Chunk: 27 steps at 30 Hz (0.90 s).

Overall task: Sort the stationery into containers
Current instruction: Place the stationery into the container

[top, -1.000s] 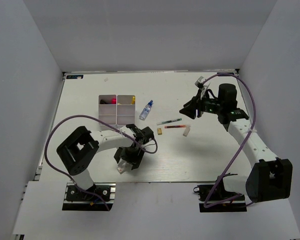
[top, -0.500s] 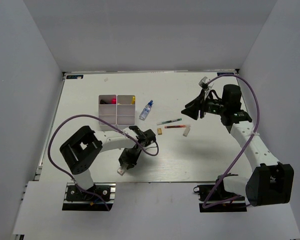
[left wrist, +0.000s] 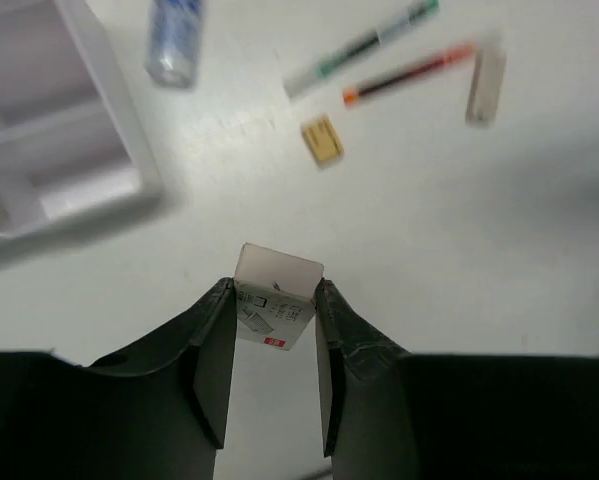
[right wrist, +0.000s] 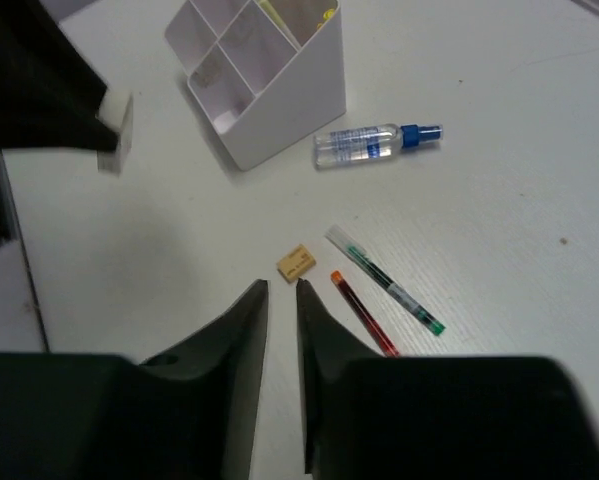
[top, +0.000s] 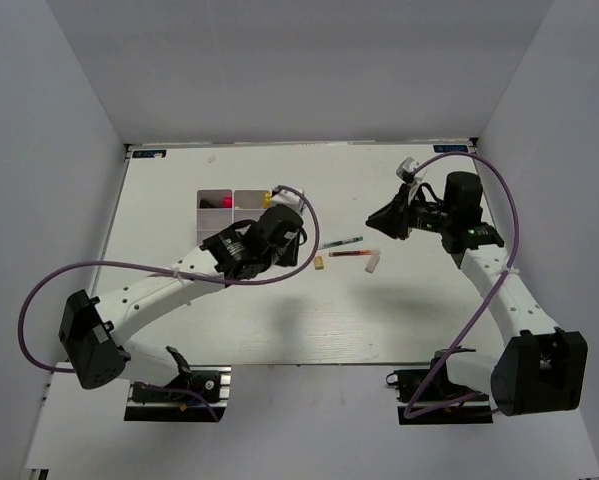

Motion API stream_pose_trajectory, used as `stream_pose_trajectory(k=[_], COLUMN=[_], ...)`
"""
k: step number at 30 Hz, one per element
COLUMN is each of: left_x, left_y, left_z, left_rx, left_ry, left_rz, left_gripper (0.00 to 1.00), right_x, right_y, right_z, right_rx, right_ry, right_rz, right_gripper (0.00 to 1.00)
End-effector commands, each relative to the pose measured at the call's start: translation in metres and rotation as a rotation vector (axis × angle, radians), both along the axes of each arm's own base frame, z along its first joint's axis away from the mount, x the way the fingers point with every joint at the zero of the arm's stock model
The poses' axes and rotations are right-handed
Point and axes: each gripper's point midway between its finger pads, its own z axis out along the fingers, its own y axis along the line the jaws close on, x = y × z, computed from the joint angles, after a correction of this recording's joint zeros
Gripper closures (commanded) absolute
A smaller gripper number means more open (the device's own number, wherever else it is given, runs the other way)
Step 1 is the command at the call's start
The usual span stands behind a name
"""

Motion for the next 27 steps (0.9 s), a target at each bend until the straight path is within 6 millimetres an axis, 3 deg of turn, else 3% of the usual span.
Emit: stream_pose_trajectory(k=[1,2,3,11,15,19,27], left_x=[0.050,0.058,0.070,0.117,0.130,0.138,0.155], left_y=[0.016,0.025,0.031,0.096,0.125,0.160,0.192], left_z=[0.043,0.051,0.064,0.094,0.084,0.061,0.028], left_rx=[-0.056,-0.063,-0.081,-0.064,-0.035,0.015,-0.011], left_ry=[-0.225,-0.262,-0.324,-0.558,-0.584,-0.585,-0.525], left_rz=[0.220,0.266,0.329,0.624,0.721,0.843,0.949], left_gripper=[1.00,1.00,1.00,1.00,1.00,1.00,1.00], right_x=[0.002,0.002,0.002,0.002,0.003,0.003,0.004], right_y=[-0.002,-0.002,-0.001,-0.002,-0.003,-0.002,-0.004], right_z=[-0.004,-0.003,-0.001,-0.005,-0.004,-0.004,-0.007], right_rx=[-0.006,-0.005,-0.005,-0.010,-0.011,-0.010,-0.018], right_ry=[-0.010,-0.009,-0.013,-0.012,-0.016,-0.017,-0.015], right_rz=[-0.004,-0.005,-0.003,-0.008,-0.013,-0.013,-0.022], right_gripper=[0.78,0.92,0.96,0.97,0.95,0.94,0.92])
